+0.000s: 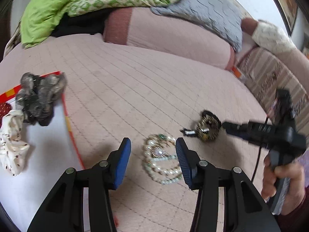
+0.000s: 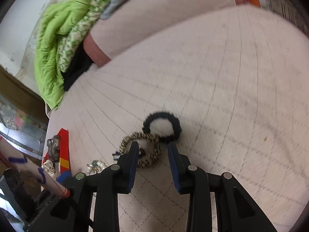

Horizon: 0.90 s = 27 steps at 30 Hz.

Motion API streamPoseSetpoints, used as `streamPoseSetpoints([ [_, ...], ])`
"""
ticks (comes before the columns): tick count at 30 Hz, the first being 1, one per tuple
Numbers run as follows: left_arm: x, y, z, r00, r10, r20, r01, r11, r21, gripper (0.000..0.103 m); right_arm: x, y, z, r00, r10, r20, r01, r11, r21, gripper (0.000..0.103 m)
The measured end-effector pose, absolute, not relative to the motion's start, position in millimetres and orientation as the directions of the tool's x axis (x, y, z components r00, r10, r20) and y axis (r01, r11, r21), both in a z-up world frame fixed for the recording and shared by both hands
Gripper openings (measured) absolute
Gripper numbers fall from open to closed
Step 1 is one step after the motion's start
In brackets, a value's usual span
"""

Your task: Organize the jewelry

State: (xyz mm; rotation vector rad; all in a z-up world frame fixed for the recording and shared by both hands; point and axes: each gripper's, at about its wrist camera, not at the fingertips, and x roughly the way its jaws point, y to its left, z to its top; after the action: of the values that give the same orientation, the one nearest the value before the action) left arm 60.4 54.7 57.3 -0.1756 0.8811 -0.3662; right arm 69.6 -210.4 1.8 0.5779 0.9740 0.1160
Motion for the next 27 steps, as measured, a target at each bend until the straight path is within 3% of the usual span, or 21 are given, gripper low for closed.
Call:
streamPoseSetpoints([
  [6, 63, 61, 57, 0.574, -0.396, -0.717, 0.228, 0.918, -0.325, 0.047, 78, -198, -12, 0.542, 0.314, -0.779, 0.164, 0.870, 0.465, 0.033],
  [7, 63, 60, 57, 0.573, -0.399, -0.716, 0.230, 0.917, -0.326, 0.047, 80, -195, -11, 0.547, 0.298, -0.783, 0.152, 0.884, 0.442, 0.028],
  [9, 63, 58, 57, 0.569, -0.403, -0.716, 0.235, 0.915, -0.328, 0.047, 81, -194, -10, 0.556, 0.287, -0.780, 0.138, 0.893, 0.427, 0.009],
  [18, 64, 56, 54, 0.541, -0.432, -0.722, 0.245, 0.902, -0.356, 0.047, 60, -225, 34, 0.718, 0.283, -0.636, 0.134, 0.840, 0.525, 0.007],
  [23, 62, 46, 44, 0.466, -0.457, -0.758, 0.277, 0.889, -0.366, 0.047, 57, -227, 44, 0.746, 0.287, -0.601, 0.122, 0.829, 0.546, 0.007],
  [27, 55, 36, 38, 0.451, -0.409, -0.793, 0.300, 0.907, -0.297, 0.047, 57, -222, 46, 0.744, 0.301, -0.597, 0.108, 0.827, 0.551, 0.007],
])
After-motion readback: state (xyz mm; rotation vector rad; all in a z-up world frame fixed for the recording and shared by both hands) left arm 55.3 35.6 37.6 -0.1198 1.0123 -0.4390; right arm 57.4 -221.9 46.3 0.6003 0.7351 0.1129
